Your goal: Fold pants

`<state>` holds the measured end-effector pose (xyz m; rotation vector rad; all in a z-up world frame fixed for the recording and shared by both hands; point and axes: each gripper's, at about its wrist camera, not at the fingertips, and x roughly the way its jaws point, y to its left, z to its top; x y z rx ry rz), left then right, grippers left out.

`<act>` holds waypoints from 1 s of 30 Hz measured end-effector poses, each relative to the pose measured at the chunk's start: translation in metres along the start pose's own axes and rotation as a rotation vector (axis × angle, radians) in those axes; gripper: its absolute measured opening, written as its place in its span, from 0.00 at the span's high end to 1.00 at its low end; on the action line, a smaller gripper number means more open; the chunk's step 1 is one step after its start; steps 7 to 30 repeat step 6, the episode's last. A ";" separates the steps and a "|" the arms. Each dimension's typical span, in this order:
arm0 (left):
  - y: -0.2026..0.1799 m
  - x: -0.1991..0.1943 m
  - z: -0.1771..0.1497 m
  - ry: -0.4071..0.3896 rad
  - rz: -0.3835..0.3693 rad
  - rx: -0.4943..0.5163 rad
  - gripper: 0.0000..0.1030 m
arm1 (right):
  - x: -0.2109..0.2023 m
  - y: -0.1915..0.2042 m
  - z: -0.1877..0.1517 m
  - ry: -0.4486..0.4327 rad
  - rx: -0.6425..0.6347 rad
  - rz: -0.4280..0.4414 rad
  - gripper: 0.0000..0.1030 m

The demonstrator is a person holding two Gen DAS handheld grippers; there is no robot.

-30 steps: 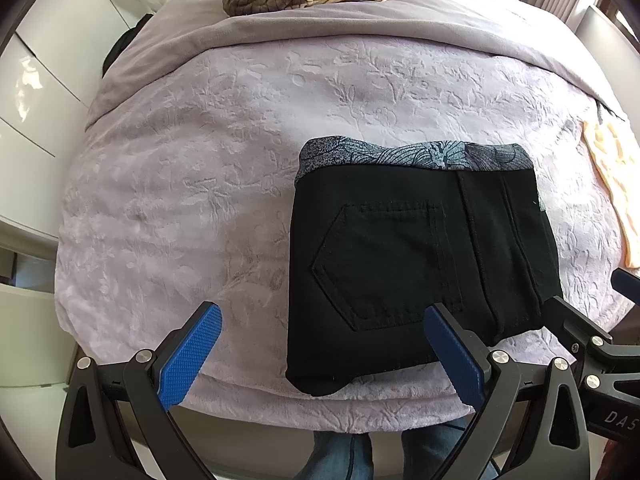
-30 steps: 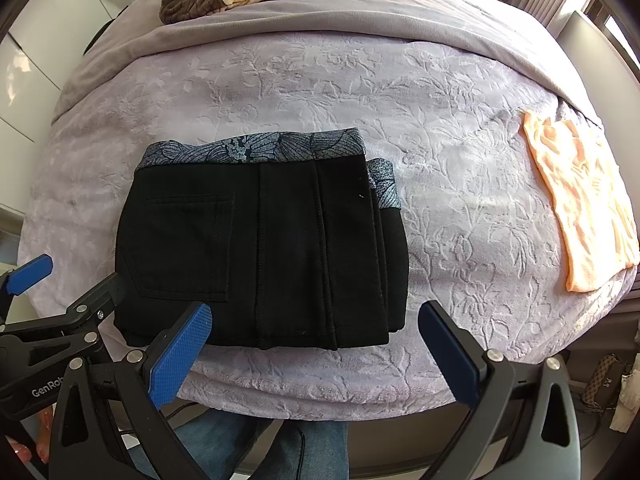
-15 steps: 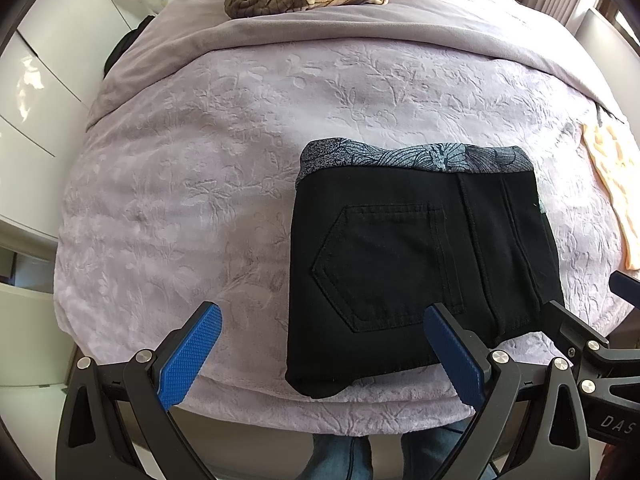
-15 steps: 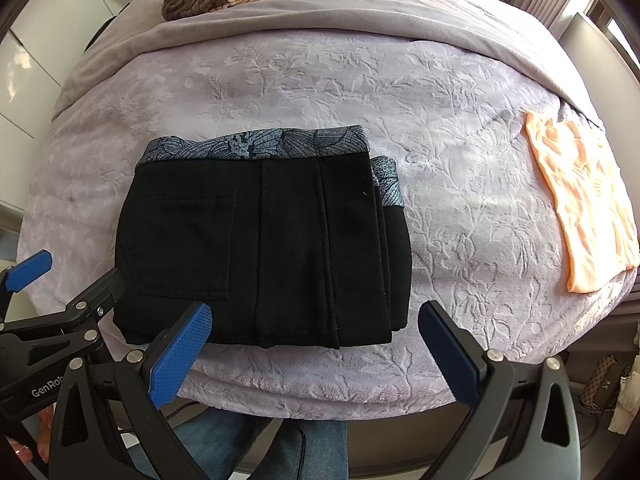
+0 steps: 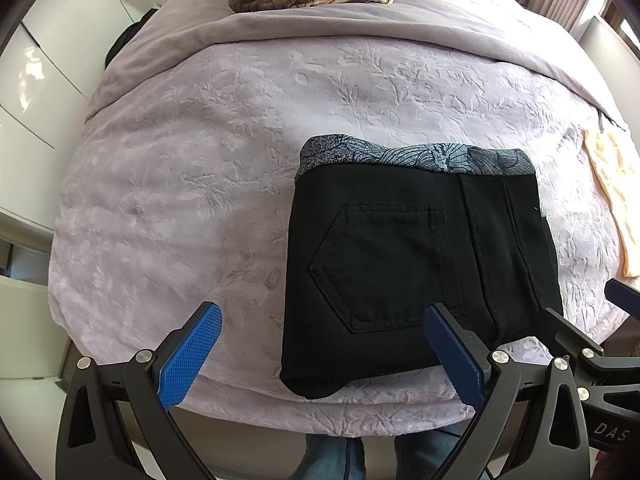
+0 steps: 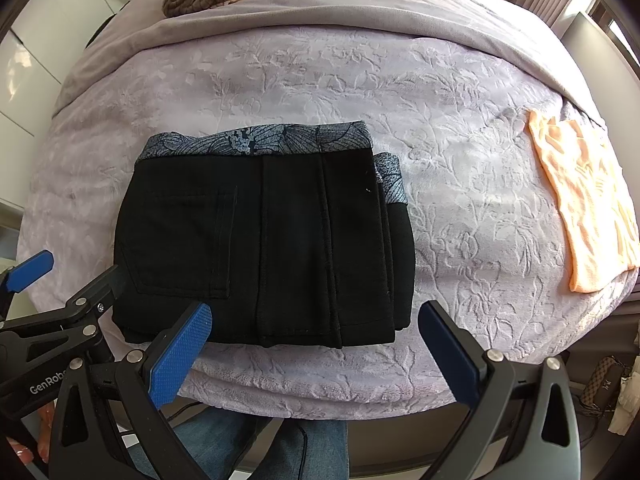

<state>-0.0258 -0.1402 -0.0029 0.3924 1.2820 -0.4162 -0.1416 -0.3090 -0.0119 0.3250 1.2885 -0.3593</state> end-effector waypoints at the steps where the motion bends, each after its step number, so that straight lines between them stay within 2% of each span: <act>1: 0.000 0.000 0.000 0.001 -0.002 -0.002 0.02 | 0.000 0.000 0.000 0.001 0.001 0.000 0.00; 30: -0.001 -0.001 0.000 -0.003 -0.001 -0.001 0.02 | 0.001 -0.003 0.002 0.002 0.004 -0.001 0.00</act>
